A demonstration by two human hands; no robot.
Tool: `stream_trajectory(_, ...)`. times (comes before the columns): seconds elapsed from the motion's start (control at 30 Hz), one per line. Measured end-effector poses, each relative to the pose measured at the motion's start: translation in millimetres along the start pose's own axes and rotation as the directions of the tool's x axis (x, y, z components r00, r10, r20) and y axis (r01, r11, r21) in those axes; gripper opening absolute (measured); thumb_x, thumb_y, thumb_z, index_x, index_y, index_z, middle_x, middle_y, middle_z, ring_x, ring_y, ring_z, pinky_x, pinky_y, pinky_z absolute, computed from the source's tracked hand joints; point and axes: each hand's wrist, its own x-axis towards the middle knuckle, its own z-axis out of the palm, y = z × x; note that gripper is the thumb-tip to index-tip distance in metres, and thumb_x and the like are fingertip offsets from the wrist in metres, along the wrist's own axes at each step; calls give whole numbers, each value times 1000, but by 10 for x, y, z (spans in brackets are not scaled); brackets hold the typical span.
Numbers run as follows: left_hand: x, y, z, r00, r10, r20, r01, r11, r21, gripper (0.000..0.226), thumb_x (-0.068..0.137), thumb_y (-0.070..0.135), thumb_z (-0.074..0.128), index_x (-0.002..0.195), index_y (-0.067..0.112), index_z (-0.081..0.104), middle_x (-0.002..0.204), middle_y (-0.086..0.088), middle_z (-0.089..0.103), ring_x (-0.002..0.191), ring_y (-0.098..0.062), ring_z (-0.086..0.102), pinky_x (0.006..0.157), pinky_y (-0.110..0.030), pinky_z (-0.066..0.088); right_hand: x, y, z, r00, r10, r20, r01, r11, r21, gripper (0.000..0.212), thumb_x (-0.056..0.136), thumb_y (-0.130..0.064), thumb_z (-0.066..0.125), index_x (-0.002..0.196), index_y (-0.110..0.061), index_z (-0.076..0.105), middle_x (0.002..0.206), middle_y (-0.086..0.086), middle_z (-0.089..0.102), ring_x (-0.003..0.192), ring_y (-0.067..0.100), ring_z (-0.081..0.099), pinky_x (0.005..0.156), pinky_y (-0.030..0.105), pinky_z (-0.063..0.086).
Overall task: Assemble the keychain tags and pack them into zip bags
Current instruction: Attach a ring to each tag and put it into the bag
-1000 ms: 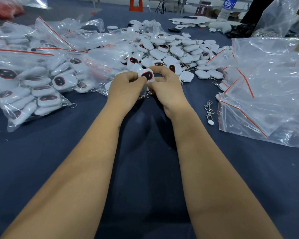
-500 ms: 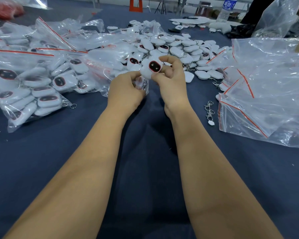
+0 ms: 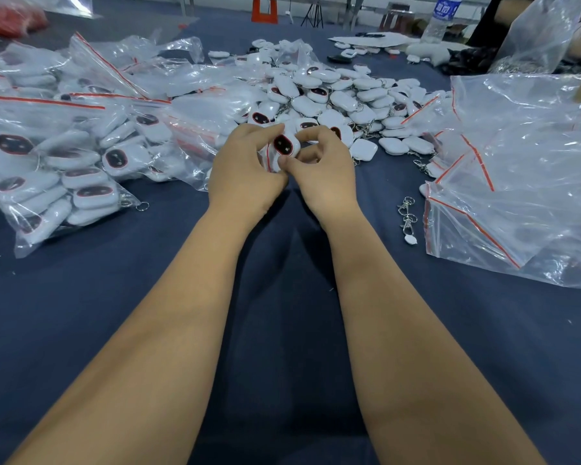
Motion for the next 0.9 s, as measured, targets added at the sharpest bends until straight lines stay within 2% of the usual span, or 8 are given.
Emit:
stream_trajectory(0.17, 19, -17, -3, 999, 29, -25, -29, 1000, -9, 54, 80, 10, 68, 132, 25, 61, 123, 6, 56, 106, -5, 54, 79, -4, 38, 0, 2, 10, 999, -47, 25, 48, 998, -49, 27, 88, -18, 71, 114, -23, 65, 70, -6, 57, 60, 3, 50, 65, 22, 42)
stream_trajectory(0.33, 24, -9, 10, 997, 69, -35, -66, 996, 60, 54, 81, 16, 70, 133, 30, 60, 127, 5, 55, 115, -13, 54, 86, -22, 43, 14, 9, 14, 999, -53, -10, 52, 994, -93, 15, 88, -8, 64, 94, -21, 65, 76, -12, 64, 68, -1, 56, 69, 15, 44)
stream_trajectory(0.47, 28, 1, 9, 994, 105, -18, -104, 993, 57, 57, 77, 6, 67, 130, 27, 62, 125, 5, 56, 117, -12, 53, 90, -19, 42, 25, 39, 37, 978, -75, 193, 126, 956, -266, 40, 88, 4, 45, 99, -18, 77, 90, 0, 70, 80, 11, 61, 72, 19, 48)
stream_trajectory(0.53, 9, 14, 18, 993, 115, 3, -115, 991, 62, 61, 74, -3, 60, 128, 25, 64, 124, 4, 57, 117, -13, 53, 93, -20, 42, 40, 48, 46, 957, -116, 267, 204, 922, -328, 49, 83, 8, 43, 80, -27, 75, 77, 5, 63, 77, 23, 56, 68, 29, 44)
stream_trajectory(0.6, 0, 18, 23, 994, 106, 10, -106, 993, 42, 58, 76, -4, 59, 128, 21, 65, 123, 1, 59, 113, -13, 55, 94, -19, 42, 37, 32, 44, 955, -145, 260, 230, 913, -337, 51, 80, 11, 43, 70, -31, 70, 73, 3, 60, 76, 24, 55, 66, 31, 43)
stream_trajectory(0.67, -2, 16, 20, 997, 68, 26, -69, 997, 39, 51, 80, 2, 62, 128, 20, 64, 121, 0, 60, 107, -16, 57, 92, -22, 44, 15, 5, 39, 978, -144, 150, 187, 925, -330, 44, 78, 9, 43, 88, -18, 76, 88, 7, 68, 87, 25, 61, 75, 33, 50)
stream_trajectory(0.73, -4, 2, 26, 997, 37, 67, -45, 993, 113, 50, 83, 5, 58, 130, 21, 62, 121, -2, 62, 106, -20, 59, 92, -28, 46, 0, -17, 17, 990, -138, -3, 128, 926, -355, 41, 79, 6, 42, 104, -12, 69, 106, 8, 66, 103, 27, 57, 88, 39, 48)
stream_trajectory(0.9, -22, -24, 80, 995, 50, 92, -80, 927, 365, 48, 86, 6, 51, 131, 19, 61, 127, -6, 62, 115, -27, 56, 86, -32, 43, 45, 23, -107, 985, -77, -153, -36, 778, -627, 56, 85, -7, 46, 140, -20, 44, 138, 3, 50, 127, 26, 39, 99, 35, 29)
